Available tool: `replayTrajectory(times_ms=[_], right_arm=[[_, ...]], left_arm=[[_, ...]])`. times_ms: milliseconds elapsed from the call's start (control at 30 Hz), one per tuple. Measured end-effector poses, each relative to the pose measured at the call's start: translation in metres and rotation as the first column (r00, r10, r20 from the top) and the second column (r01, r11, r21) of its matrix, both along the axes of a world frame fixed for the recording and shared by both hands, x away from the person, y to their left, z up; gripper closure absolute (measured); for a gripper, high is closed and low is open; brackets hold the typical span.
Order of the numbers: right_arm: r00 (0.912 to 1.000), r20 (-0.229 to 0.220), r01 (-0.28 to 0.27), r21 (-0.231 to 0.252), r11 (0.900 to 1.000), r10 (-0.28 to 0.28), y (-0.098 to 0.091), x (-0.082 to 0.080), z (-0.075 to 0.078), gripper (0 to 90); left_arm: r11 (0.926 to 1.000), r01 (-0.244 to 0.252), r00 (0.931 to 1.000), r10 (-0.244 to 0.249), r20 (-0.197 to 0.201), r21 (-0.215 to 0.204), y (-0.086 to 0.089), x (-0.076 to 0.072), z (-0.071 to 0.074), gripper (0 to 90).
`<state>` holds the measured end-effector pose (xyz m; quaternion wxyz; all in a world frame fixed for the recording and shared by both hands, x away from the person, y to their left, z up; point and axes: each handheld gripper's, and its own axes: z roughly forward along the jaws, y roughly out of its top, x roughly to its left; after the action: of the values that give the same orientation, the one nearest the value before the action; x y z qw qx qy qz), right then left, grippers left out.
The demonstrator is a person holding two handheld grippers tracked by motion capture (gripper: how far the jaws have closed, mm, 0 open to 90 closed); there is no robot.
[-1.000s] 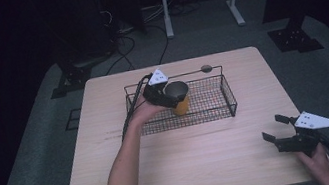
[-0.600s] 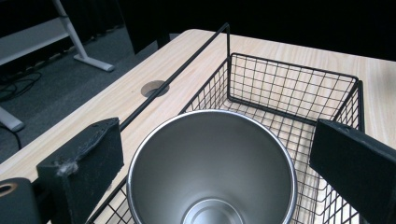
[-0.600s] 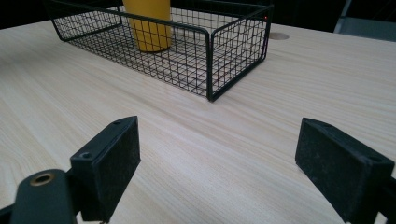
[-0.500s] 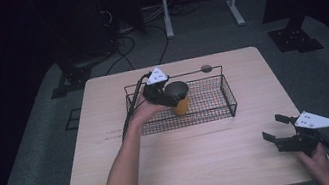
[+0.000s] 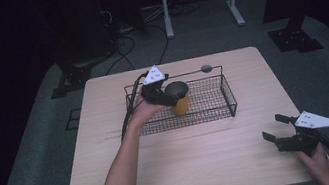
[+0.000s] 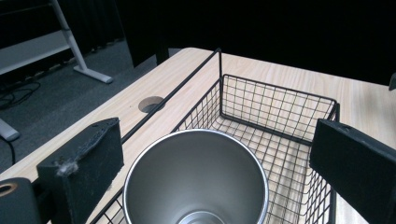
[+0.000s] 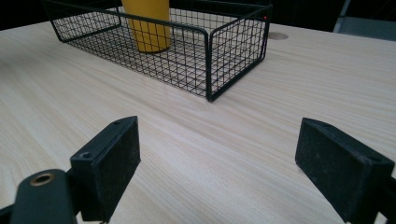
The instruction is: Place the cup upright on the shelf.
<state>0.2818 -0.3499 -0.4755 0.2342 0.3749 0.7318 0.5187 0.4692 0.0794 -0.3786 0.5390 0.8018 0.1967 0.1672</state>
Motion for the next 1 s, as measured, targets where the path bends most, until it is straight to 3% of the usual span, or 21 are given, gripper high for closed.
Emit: replayTrajectory(times_ms=[1000], right_arm=[[1.0,-0.002,0.002,-0.004,1.0,-0.002,0.001,0.0,0.0,13.0]], left_arm=[[0.9973,0.037,0.9989,-0.036,0.029,-0.063,0.012,-0.037,0.0,2.2]])
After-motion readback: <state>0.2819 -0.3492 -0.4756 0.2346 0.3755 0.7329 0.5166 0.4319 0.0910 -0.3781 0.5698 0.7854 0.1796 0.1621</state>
